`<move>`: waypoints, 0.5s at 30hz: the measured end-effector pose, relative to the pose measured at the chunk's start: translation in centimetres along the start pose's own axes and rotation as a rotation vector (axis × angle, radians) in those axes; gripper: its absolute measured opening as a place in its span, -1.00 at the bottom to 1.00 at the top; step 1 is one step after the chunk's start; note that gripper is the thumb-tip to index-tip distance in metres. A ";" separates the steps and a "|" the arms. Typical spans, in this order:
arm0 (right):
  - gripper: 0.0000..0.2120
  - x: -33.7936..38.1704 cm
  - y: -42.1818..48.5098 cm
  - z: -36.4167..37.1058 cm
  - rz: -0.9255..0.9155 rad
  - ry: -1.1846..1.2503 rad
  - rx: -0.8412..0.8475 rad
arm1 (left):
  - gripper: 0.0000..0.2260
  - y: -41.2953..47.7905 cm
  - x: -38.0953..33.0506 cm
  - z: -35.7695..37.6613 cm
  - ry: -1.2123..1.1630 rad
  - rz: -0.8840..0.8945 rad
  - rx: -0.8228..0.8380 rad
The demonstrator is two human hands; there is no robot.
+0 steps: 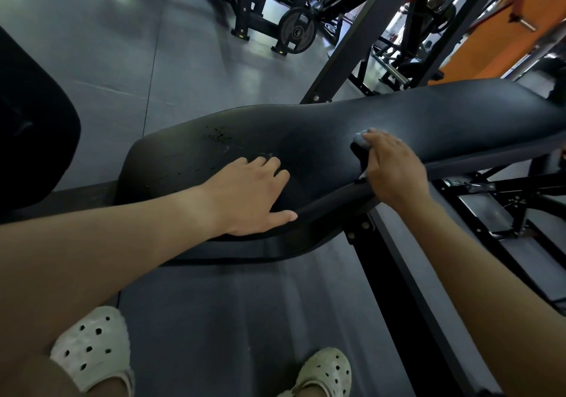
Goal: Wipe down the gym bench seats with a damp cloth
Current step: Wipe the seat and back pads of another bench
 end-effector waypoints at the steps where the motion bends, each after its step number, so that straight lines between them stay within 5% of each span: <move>1: -0.60 0.0 0.1 0.2 0.042 0.001 -0.025 | -0.37 0.0 0.0 0.0 0.003 0.000 0.000; 5: -0.59 3.5 -1.8 1.6 0.028 0.008 -0.125 | -0.39 -0.1 -0.2 0.1 -0.003 -0.001 -0.002; 10: -0.59 8.9 -7.1 3.5 -0.207 0.112 -0.157 | -0.39 -0.4 -0.1 0.4 -0.050 -0.008 0.007; 15: -0.60 6.0 -6.2 2.5 -0.405 0.010 -0.058 | -0.37 -0.7 0.0 0.6 -0.054 -0.015 0.039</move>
Point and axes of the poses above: each hand's wrist, its own y-axis towards the middle knuckle, its own z-axis out of the palm, x = y × z, the point moved 2 cm from there along y, towards the middle knuckle, and after that the axes turned 9 degrees about -z, right-handed, at the moved point
